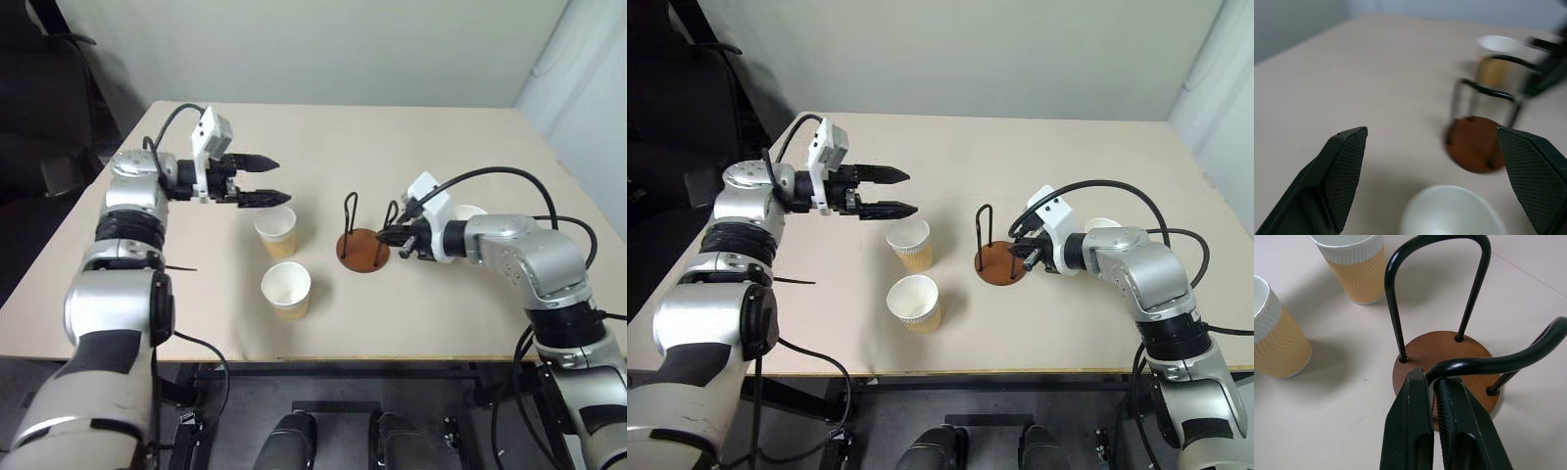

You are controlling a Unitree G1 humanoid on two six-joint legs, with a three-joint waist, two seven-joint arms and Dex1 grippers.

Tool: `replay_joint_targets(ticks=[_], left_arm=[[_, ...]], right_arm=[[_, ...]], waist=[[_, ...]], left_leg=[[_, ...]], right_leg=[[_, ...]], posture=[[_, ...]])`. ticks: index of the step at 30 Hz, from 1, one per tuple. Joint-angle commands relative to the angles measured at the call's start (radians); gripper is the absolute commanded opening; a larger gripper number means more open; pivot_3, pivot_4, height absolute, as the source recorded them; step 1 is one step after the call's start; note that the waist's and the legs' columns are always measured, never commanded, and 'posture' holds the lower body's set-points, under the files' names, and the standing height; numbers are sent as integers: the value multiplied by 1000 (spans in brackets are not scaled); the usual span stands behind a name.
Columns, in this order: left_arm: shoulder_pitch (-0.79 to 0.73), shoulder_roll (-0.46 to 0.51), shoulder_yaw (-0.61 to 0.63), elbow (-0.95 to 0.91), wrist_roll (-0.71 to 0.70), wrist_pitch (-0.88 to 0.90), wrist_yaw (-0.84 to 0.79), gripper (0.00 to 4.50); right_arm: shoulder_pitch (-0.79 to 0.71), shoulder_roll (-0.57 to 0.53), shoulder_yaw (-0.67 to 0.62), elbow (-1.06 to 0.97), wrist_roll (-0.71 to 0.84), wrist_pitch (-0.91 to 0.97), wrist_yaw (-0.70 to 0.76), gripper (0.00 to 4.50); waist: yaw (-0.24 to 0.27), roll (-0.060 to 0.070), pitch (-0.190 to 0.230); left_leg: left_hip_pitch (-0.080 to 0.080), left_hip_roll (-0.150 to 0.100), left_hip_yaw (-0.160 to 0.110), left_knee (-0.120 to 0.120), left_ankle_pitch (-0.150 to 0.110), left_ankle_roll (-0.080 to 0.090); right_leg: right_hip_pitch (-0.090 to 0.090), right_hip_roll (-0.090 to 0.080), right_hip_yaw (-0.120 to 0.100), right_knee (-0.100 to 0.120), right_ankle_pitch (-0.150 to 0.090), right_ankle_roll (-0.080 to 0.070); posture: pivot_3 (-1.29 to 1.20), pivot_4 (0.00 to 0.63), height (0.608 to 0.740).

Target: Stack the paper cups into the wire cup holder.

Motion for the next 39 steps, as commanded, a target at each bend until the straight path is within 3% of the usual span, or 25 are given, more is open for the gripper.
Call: replay_joint_targets(ticks=[1,9,12,25,26,34,39], left_arm=[[-23,64,-91,-65,-45,-13,-52,4500],[66,163,-365,-375,-366,141,-52,4500],[75,182,-405,-437,-440,177,-52,4500],[65,186,-441,-446,-483,176,-52,4500],[65,185,-440,-446,-482,176,-52,4500],[68,174,-423,-436,-478,176,-52,4500],[66,165,-415,-426,-471,171,-52,4500]], right_arm=[[-14,-14,7,6,-11,-15,10,15],[-19,-18,19,29,-23,-39,28,15],[-20,-18,24,35,-29,-47,31,15],[-8,-53,50,41,-61,-68,35,15],[-7,-55,50,41,-62,-68,34,521],[-24,-54,22,64,-76,-60,29,3136],[-26,-46,3,64,-72,-47,21,3136]], waist=[[-2,0,0],[3,0,0],[3,0,0],[3,0,0],[4,0,0],[3,0,0],[3,0,0]], left_leg=[[0,1,0,0,0,0],[-1,-1,0,1,0,0],[0,0,-1,1,0,0],[0,0,-1,1,0,0],[0,0,-1,1,0,0],[0,0,-1,0,0,0],[-1,0,-1,0,-1,0]], right_leg=[[0,0,0,0,0,0],[0,-1,-1,0,0,0],[0,-2,0,0,0,0],[2,-2,-1,0,0,0],[2,-2,-1,0,0,0],[1,-2,-1,-1,-1,1],[1,-2,-1,-1,-1,1]], posture=[[0,150,740],[0,150,740],[0,150,740],[0,150,740],[0,150,740],[0,150,740],[0,150,740]])
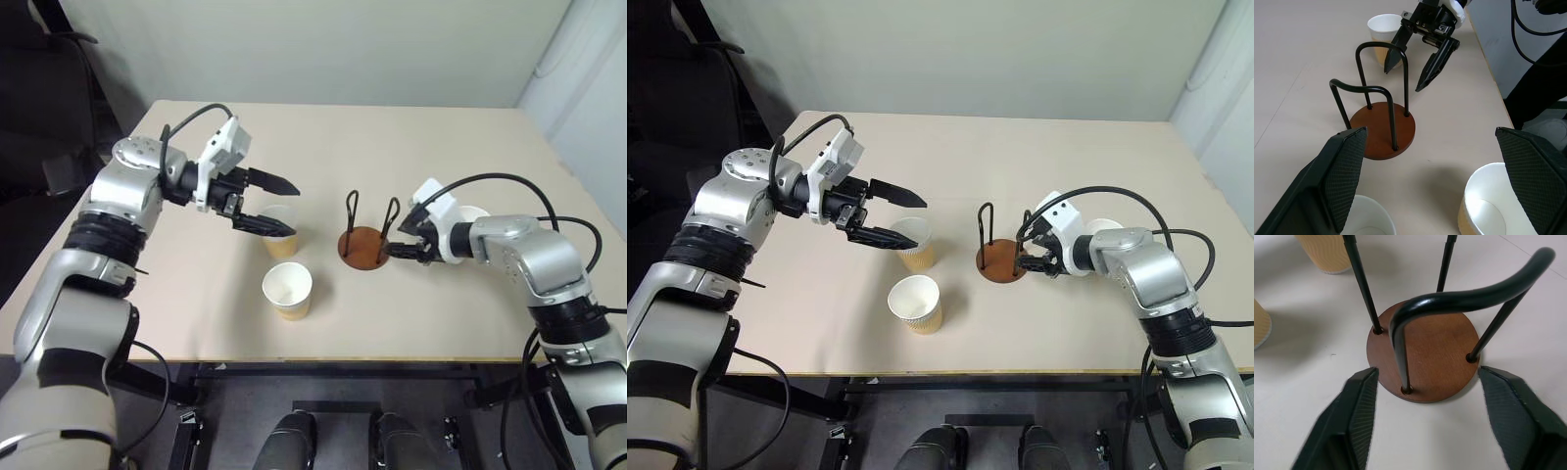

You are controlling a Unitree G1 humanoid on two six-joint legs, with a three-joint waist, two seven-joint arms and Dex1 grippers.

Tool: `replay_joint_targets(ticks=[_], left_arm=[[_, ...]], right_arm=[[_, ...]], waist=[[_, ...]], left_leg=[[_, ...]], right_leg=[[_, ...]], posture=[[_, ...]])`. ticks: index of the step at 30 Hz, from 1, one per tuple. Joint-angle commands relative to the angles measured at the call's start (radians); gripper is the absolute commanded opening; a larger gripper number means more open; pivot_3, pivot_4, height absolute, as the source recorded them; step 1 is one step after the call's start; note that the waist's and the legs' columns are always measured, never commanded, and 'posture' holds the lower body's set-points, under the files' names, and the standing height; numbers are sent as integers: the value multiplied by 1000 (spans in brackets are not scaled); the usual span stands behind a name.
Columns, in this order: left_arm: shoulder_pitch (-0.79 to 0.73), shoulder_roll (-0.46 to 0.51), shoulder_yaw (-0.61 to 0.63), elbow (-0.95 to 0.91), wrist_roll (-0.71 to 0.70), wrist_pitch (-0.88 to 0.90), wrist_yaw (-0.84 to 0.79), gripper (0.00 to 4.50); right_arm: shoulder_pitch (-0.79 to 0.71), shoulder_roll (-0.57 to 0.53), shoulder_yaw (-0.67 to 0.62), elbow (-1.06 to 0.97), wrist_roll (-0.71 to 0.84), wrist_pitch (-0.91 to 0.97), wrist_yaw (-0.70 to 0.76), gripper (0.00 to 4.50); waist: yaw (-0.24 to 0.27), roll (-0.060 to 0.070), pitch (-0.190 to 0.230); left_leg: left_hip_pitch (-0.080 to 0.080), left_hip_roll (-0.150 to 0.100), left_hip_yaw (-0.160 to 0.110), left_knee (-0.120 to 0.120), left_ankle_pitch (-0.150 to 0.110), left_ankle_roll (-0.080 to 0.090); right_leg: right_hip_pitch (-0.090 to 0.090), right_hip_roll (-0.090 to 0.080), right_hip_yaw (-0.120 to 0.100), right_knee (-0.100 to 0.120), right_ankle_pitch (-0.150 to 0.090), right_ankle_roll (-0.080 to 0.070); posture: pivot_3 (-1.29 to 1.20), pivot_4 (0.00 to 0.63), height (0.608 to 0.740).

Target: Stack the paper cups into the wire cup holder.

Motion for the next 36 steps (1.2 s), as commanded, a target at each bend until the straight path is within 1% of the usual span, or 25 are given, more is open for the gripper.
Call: replay_joint_targets(ticks=[1,11,19,23,26,32,36], left_arm=[[-26,-4,41,7,-1,-10,-33,4500],[-39,-36,70,50,27,-21,-33,4500],[-44,-55,94,71,52,-25,-33,4500],[-44,-60,101,75,60,-26,-33,4500],[-43,-72,108,85,72,-34,-33,4500],[-49,-94,121,105,93,-40,-33,4500],[-56,-100,124,118,104,-41,-33,4500]], right_arm=[[-25,-3,-39,-17,4,1,-8,3136],[-75,39,-72,52,-12,-50,-51,3136],[-97,55,-77,80,-17,-68,-55,3136],[-84,35,-89,38,20,-24,-20,3136],[-83,6,-123,-6,70,37,9,3136],[-77,-15,-166,-56,121,99,5,3136],[-69,-30,-223,-124,205,164,28,3136]], waist=[[0,0,0],[0,0,0],[0,0,0],[0,0,0],[2,0,0],[1,0,0],[1,0,0]], left_leg=[[0,0,0,0,0,0],[0,0,0,0,0,0],[0,0,0,0,-1,0],[0,0,0,0,-1,0],[0,0,0,0,-1,-1],[-1,0,0,0,-2,-1],[-1,0,0,0,-2,-1]], right_leg=[[0,0,0,0,0,0],[0,0,0,0,0,0],[0,0,0,0,0,0],[0,0,0,0,0,0],[0,0,0,0,0,0],[0,0,0,-1,-1,0],[-1,0,0,0,-1,1]], posture=[[0,150,740],[0,150,740],[0,150,740],[0,150,740],[0,150,740],[0,150,740],[0,150,740]])
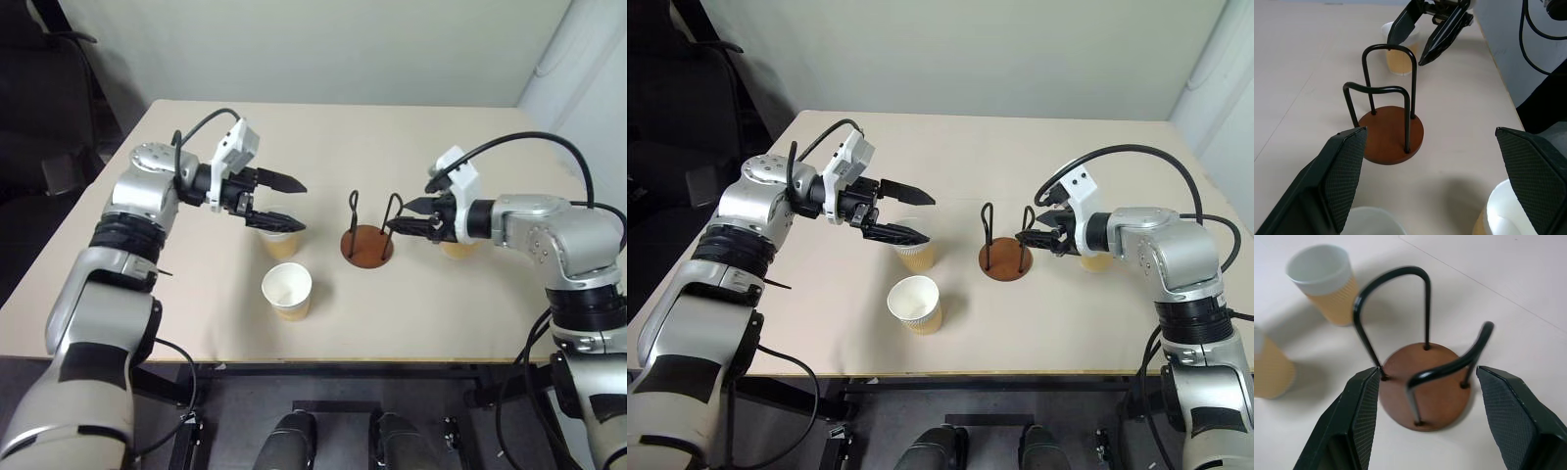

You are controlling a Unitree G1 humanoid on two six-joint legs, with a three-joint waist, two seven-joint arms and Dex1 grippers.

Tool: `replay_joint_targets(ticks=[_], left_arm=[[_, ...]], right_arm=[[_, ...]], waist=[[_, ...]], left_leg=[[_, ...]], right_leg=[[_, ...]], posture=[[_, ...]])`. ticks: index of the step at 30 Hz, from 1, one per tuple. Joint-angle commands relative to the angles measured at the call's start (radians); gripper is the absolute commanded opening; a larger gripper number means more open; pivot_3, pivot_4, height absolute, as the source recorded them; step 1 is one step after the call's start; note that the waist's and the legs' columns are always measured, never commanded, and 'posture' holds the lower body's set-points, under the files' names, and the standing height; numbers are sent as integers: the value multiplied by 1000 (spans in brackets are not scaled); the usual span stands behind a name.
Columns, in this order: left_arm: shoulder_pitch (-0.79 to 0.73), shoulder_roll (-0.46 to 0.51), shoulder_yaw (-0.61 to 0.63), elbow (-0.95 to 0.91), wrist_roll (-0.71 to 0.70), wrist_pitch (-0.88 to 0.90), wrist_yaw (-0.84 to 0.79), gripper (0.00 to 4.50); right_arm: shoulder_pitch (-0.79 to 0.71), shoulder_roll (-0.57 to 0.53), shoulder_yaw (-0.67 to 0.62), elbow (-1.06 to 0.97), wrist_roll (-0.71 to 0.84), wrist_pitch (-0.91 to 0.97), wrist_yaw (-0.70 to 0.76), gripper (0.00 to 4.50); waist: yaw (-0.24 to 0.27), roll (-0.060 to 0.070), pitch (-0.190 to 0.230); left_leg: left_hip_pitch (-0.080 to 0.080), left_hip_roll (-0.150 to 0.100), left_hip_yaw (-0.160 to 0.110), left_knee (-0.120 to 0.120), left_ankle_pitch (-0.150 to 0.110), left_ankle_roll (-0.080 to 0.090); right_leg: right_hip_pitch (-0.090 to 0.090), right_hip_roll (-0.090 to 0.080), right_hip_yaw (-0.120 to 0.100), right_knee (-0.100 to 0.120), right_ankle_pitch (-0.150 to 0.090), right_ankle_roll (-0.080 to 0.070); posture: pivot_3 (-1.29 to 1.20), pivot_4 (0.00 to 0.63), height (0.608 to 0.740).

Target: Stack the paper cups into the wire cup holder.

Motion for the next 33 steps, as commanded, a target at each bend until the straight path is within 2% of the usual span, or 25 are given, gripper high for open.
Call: replay_joint_targets(ticks=[1,7,13,17,20,25,33], left_arm=[[-39,5,37,3,12,-15,-32,4500],[-48,0,51,10,33,-13,-32,4500],[-87,-7,86,46,55,-26,-32,4500],[-113,-10,114,86,100,-70,-32,4500],[-128,7,97,125,179,-175,-32,4500],[-153,37,47,208,384,-429,14,4500],[-189,45,12,246,512,-603,-32,4500]], right_arm=[[-8,-25,-83,-85,80,49,23,3136],[3,-30,-153,-133,171,114,16,3136],[-5,-66,-184,-138,198,109,4,3136],[11,-163,-170,-152,188,61,57,3136],[30,-244,-165,-135,171,11,97,3136],[30,-285,-172,-108,173,-26,105,3136],[31,-313,-176,-101,188,-28,121,3136]], waist=[[0,0,0],[1,0,0],[1,0,0],[1,0,0],[5,0,0],[1,0,0],[3,0,0]], left_leg=[[0,0,0,0,0,0],[0,0,0,0,0,0],[0,0,0,0,0,1],[0,-1,0,0,0,1],[-2,-1,0,0,-1,1],[-1,-1,0,0,-3,2],[-3,-2,0,1,-4,5]], right_leg=[[0,0,0,0,0,0],[0,0,0,0,-1,1],[0,0,0,0,-1,1],[0,0,1,0,-1,2],[0,0,0,-1,-2,3],[-1,0,1,-1,-4,4],[-1,-1,2,-1,-5,5]], posture=[[0,150,740],[0,150,740],[0,150,740],[0,150,740],[0,150,740],[0,150,740],[0,150,740]])
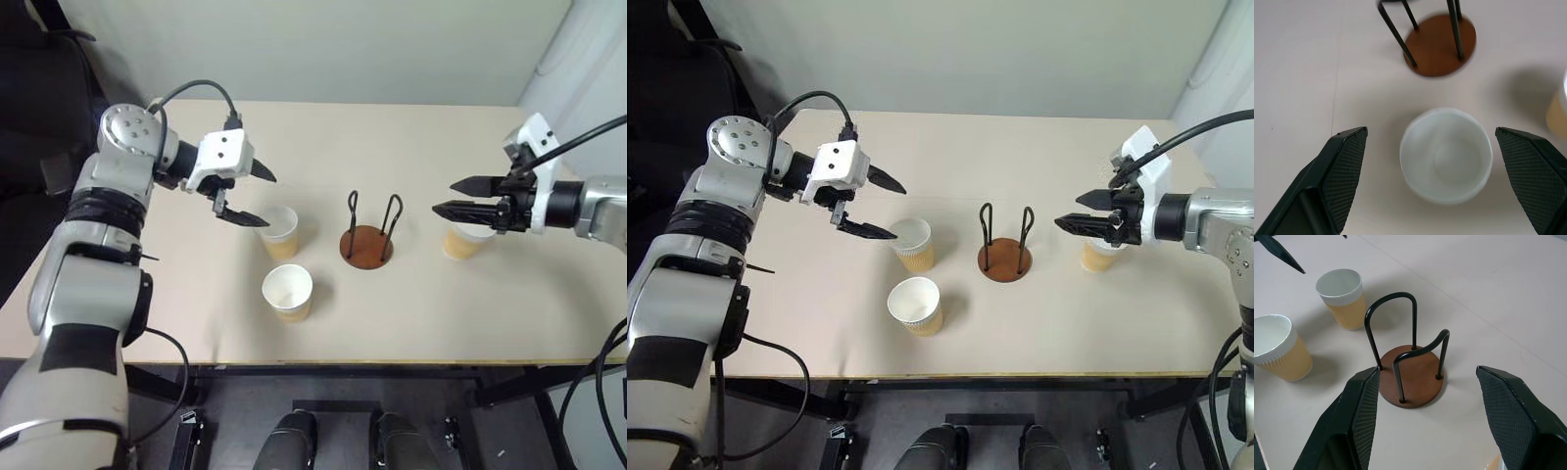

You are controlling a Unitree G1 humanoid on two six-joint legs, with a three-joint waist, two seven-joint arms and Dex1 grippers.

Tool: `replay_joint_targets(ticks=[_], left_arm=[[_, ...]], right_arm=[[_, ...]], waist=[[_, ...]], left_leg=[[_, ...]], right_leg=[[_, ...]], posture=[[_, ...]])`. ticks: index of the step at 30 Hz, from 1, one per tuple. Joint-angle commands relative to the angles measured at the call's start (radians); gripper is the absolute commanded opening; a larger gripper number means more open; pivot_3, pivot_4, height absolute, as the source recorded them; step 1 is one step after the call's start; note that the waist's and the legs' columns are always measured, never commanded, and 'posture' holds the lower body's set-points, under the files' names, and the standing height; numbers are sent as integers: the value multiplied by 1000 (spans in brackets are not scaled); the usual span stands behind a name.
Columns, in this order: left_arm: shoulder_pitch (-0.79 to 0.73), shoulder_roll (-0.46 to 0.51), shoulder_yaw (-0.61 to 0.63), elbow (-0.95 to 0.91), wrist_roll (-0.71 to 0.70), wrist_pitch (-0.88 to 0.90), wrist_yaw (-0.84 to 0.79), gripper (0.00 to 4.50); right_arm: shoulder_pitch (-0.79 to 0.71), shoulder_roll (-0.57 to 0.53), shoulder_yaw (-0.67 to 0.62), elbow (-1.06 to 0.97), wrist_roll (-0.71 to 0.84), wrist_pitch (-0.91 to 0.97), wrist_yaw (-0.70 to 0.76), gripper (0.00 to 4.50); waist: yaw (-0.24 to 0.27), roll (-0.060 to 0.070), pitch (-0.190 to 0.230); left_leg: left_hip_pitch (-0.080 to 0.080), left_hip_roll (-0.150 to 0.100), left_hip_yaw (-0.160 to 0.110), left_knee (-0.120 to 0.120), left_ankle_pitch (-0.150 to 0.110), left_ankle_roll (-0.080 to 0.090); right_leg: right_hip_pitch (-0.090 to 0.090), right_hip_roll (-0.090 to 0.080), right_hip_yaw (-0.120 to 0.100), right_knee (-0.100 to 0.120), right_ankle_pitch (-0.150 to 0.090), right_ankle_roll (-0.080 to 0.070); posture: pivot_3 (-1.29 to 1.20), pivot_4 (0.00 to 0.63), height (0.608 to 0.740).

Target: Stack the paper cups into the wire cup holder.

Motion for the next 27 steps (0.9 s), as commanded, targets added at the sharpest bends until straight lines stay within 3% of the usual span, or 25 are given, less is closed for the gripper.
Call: replay_joint_targets(ticks=[1,12,27], left_arm=[[-39,17,-11,3,47,-81,-34,4500],[-23,3,-36,12,47,-75,-34,4500],[-20,-10,-87,30,100,-127,-33,4500]], right_arm=[[-7,-46,-40,-21,20,-23,40,3136],[-30,-135,-92,-61,79,-130,177,3136],[-39,-154,-88,-42,86,-146,188,3136]], waist=[[2,0,0],[3,0,0],[2,0,0]], left_leg=[[-1,0,0,0,0,0],[-7,-1,3,2,-3,2],[-6,-1,3,7,-2,3]], right_leg=[[-1,0,-1,0,0,0],[-6,-1,-1,1,0,1],[-4,0,-1,2,1,2]], posture=[[0,150,740],[0,150,740],[0,150,740]])
